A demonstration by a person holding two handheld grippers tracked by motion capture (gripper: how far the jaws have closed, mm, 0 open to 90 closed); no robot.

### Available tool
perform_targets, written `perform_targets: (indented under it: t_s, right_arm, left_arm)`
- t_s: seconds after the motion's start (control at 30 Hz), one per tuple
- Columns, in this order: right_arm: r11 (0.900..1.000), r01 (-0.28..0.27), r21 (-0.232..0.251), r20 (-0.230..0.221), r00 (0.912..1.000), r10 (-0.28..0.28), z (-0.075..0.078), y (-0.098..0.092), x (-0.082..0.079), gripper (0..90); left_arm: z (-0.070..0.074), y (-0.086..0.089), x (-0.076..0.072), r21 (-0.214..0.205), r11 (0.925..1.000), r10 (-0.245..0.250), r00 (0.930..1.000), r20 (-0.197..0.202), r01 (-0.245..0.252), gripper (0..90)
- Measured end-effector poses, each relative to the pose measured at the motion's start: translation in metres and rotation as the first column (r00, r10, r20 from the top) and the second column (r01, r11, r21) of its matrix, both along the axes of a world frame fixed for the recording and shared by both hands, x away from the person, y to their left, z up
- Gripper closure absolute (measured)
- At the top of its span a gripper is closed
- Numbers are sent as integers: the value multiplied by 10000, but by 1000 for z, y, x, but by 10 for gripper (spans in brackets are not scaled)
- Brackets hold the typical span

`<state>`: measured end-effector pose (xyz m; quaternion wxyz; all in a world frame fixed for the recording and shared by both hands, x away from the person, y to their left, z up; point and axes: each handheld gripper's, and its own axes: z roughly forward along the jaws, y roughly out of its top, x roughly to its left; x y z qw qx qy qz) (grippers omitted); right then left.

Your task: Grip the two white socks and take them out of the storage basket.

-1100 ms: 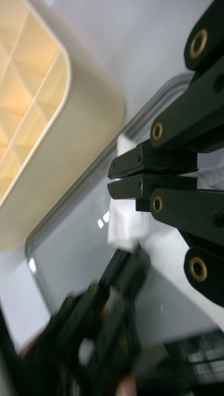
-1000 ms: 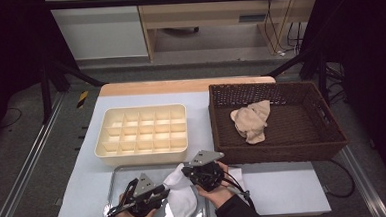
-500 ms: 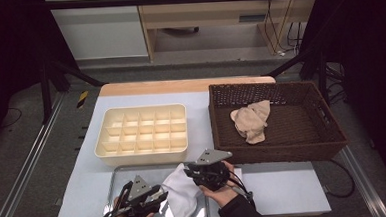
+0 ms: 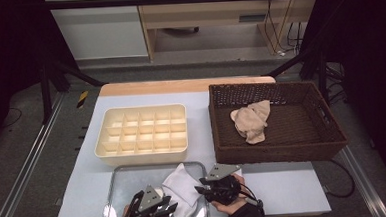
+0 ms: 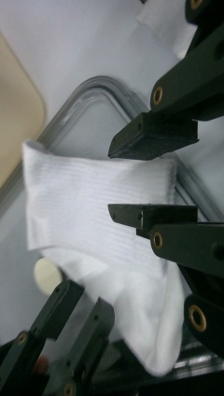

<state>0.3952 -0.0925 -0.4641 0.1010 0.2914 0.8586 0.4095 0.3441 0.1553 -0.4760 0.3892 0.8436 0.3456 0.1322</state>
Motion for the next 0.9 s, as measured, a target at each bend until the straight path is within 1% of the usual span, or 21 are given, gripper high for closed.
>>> perform_targets:
  t_s: [0.03, 0.07, 0.13, 0.2, 0.23, 0.3, 0.37, 0.43, 0.47, 0.53, 0.57, 0.63, 0.67, 0.7, 0.77, 0.8, 0.9]
  right_arm:
    - [9998, -36, -195, 3, 10000, 36, -3, 1, 1, 669]
    - [9993, -39, -385, -66, 10000, 36, -5, 3, 1, 672]
    - [9983, -112, -565, -157, 9998, 104, -9, 6, 1, 693]
    - [9985, -173, -520, -200, 9997, 163, -10, 7, 1, 728]
    - [9985, -166, -520, -274, 9995, 152, -10, 8, 0, 755]
    - [9984, -253, -503, -396, 9989, 233, -9, 8, 0, 807]
    - [9980, -342, -528, -469, 9984, 317, -6, 8, -1, 840]
    - [9989, -388, -255, -529, 9979, 374, -2, 6, -1, 851]
    - [9993, -381, -37, -542, 9978, 378, 1, 4, -2, 852]
    - [9980, -304, 548, -453, 9984, 329, 9, -1, -2, 853]
    - [9958, -213, 889, -442, 9987, 253, 14, -3, -2, 853]
    - [9884, -25, 1516, -122, 9999, 44, 22, -8, 0, 853]
    - [9810, 150, 1932, 50, 9999, -162, 28, -11, 1, 853]
    - [9747, 309, 2213, 137, 9993, -348, 31, -13, 2, 852]
    - [9655, 570, 2541, 306, 9973, -669, 37, -17, 4, 853]
    - [9627, 703, 2612, 402, 9957, -836, 39, -18, 5, 854]
    - [9582, 1013, 2676, 583, 9909, -1211, 42, -21, 6, 853]
  left_arm:
    - [0, -2, -2, 119, 9999, -26, 9998, 200, 24, 602]
    - [-1, -3, -2, 158, 9999, -53, 9997, 248, 49, 591]
    - [-1, -5, -2, 185, 9998, -67, 9995, 306, 62, 575]
    - [-1, -5, -3, 272, 9996, -46, 9994, 339, 37, 593]
    - [-1, -5, -3, 420, 9991, 36, 9990, 450, -55, 615]
    - [-1, -5, -2, 633, 9979, 71, 9985, 536, -105, 697]
    - [0, -4, 0, 732, 9972, 96, 9988, 478, -130, 771]
    - [1, -3, 1, 792, 9968, 86, 9989, 454, -121, 829]
    - [1, -3, 1, 806, 9967, 34, 9991, 430, -68, 854]
    - [1, -2, 2, 814, 9967, -62, 9991, 414, 29, 867]
    - [1, -2, 2, 816, 9966, -106, 9992, 394, 73, 870]
    - [2, -1, 3, 776, 9966, -285, 9992, 277, 263, 877]
    - [2, 0, 3, 749, 9964, -407, 9990, 183, 392, 879]
    - [3, 2, 3, 733, 9961, -507, 9986, 115, 498, 880]
    - [4, 7, 4, 645, 9956, -672, 9977, -95, 677, 880]
    - [4, 9, 4, 660, 9951, -729, 9973, -117, 735, 881]
    - [6, 21, 7, 730, 9947, -713, 9972, -207, 726, 882]
